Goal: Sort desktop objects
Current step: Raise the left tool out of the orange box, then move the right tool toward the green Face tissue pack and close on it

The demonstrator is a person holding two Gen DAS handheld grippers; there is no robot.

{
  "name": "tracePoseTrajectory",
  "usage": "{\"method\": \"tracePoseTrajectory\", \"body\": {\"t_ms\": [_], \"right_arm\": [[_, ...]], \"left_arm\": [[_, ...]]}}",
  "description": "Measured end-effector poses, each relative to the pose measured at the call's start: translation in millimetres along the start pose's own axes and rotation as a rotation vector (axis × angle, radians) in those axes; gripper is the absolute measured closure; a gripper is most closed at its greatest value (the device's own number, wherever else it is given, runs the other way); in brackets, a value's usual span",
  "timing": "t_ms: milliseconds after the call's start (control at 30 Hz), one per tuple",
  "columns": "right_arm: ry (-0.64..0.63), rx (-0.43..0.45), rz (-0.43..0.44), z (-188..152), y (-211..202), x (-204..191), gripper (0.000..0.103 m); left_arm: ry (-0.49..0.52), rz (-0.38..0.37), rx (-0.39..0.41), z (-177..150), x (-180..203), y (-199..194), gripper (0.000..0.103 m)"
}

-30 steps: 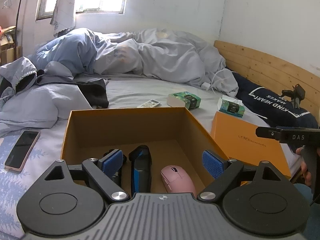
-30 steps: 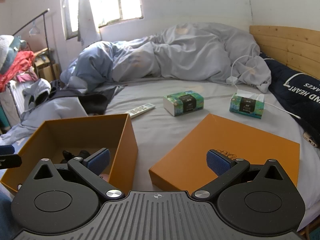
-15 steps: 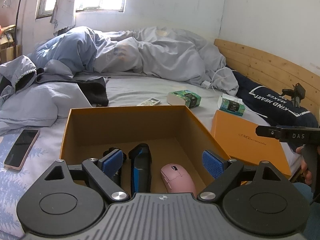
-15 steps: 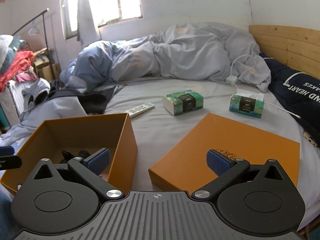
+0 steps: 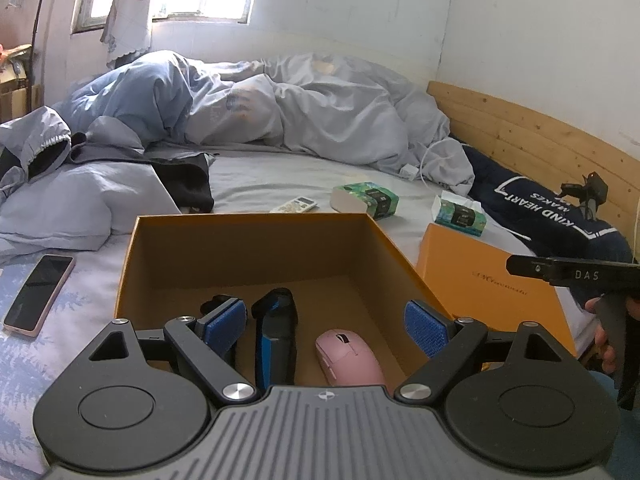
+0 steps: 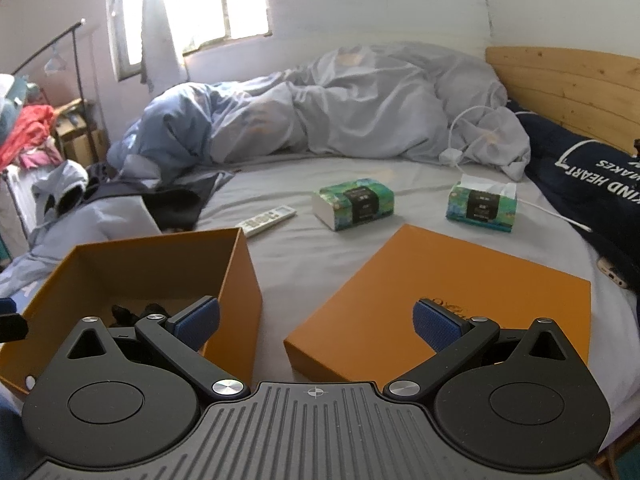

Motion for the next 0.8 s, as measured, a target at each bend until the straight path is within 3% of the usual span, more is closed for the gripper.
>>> {"method": "tracePoseTrajectory", "body": {"t_ms": [167, 800], "right_arm": [[0.018, 0.008, -0.011, 2.8, 0.7, -2.3, 0.0], [0.086, 0.079, -0.029, 67.8, 23.2, -5.3, 0.0]], "left_arm": [[0.008, 0.034, 0.031, 2.4, -2.5, -7.2, 0.011], [-0.037, 0.159, 0.126, 17.0, -28.7, -20.4, 0.011]]}}
Point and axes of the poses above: each gripper's, at about its wrist camera, not at the fingertips, and y roughly the way its jaws point, x to its right, z to its top, the point moved 1 cm from there along y, roughly the way its jaws point, and after that the axes turned 7 degrees about y, right-handed, at the moved point
